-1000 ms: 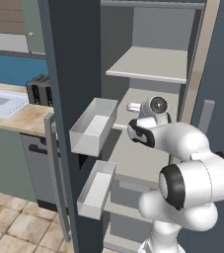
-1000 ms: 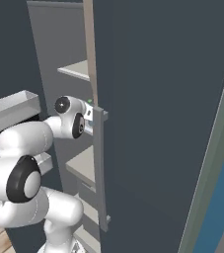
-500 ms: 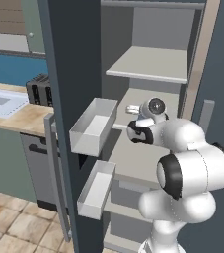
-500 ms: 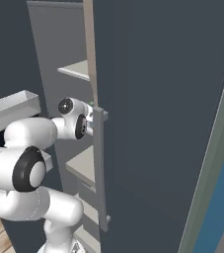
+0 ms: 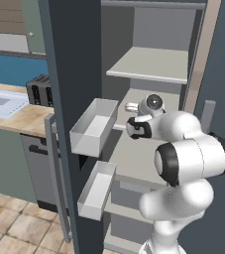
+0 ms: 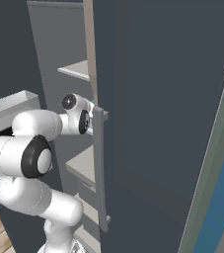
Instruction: Take the bottled waters from the counter and place them in the freezer to freeze. Close the freezer door after placing the bottles.
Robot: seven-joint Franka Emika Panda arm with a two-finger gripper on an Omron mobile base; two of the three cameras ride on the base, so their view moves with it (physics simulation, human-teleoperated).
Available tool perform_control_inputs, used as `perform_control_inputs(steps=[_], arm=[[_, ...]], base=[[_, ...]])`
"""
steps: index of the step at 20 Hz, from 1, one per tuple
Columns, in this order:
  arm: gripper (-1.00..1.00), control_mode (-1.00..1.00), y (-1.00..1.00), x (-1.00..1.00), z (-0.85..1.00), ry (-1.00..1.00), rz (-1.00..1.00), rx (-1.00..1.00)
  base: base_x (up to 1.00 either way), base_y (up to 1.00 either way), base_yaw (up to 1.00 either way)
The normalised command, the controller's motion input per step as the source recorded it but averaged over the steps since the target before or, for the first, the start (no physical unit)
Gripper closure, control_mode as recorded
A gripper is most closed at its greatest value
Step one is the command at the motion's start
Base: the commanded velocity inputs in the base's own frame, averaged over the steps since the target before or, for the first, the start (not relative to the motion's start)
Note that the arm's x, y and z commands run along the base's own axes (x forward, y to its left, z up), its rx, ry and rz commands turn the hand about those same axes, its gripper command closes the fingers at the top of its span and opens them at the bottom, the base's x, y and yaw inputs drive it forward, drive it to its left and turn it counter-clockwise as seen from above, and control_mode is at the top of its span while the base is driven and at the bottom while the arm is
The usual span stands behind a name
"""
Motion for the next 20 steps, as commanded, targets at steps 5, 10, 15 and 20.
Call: perform_control_inputs(steps=[5,10,15,20], arm=[[1.00,-1.00,0.00,0.21,-0.20,0.00,0.00,0.00],[1.00,-1.00,0.00,0.11,-0.22,0.00,0.00,0.00],[-1.00,-1.00,0.00,0.00,-0.21,0.00,0.00,0.00],[-1.00,-1.00,0.00,0.00,-0.13,0.00,0.00,0.00]], base=[[0.00,0.00,0.00],[0.00,0.00,0.00],[0.00,0.00,0.00],[0.00,0.00,0.00]])
